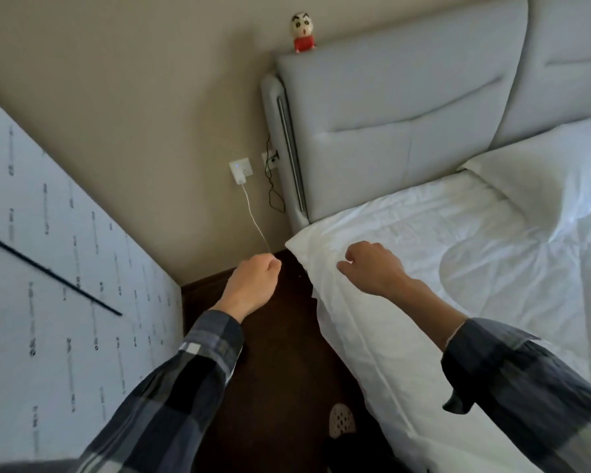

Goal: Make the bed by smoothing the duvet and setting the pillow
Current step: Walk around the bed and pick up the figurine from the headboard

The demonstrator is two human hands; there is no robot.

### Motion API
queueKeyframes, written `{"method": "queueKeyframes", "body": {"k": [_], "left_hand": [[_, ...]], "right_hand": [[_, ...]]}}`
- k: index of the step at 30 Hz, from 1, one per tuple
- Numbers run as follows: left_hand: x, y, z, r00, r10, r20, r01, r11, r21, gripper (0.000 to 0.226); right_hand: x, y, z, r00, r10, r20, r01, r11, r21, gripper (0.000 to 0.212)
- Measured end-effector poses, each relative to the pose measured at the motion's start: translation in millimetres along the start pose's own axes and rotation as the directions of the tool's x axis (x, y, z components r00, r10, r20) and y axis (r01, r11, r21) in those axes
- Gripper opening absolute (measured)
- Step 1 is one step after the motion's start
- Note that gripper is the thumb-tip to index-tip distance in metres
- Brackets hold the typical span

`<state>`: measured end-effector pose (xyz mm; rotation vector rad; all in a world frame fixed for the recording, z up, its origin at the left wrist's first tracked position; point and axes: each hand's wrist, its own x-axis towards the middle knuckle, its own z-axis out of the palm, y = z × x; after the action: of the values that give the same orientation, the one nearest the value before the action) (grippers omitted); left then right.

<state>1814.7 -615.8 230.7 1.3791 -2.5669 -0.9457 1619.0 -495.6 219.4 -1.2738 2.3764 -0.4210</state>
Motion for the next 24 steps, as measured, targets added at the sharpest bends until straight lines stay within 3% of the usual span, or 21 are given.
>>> {"method": "queueKeyframes", "body": {"k": [8,16,22,24], "left_hand": [[213,42,-73,0.994,0.102,-0.028,-0.103,0.995,-0.012,0.04],[397,77,-129,0.93,0.365,-0.04,-0.352,0.918,0.184,0.039],[518,97,-178,0.891,0.453,0.022,-0.452,0.883,0.127,0.038],[553,105,-192,0.884,0.465,-0.041,-0.462,0.885,0.064,0.037]], "right_hand": [[191,-36,-83,0.994,0.031,-0.101,-0.034,0.999,-0.029,0.029],[360,-68,-127,0.971,0.079,-0.224,-0.094,0.994,-0.058,0.032],[471,-95,-161,0.941,0.191,-0.279,-0.194,0.981,0.017,0.035],[496,-103,-178,0.92,0.216,-0.327,-0.216,0.976,0.036,0.035]]}}
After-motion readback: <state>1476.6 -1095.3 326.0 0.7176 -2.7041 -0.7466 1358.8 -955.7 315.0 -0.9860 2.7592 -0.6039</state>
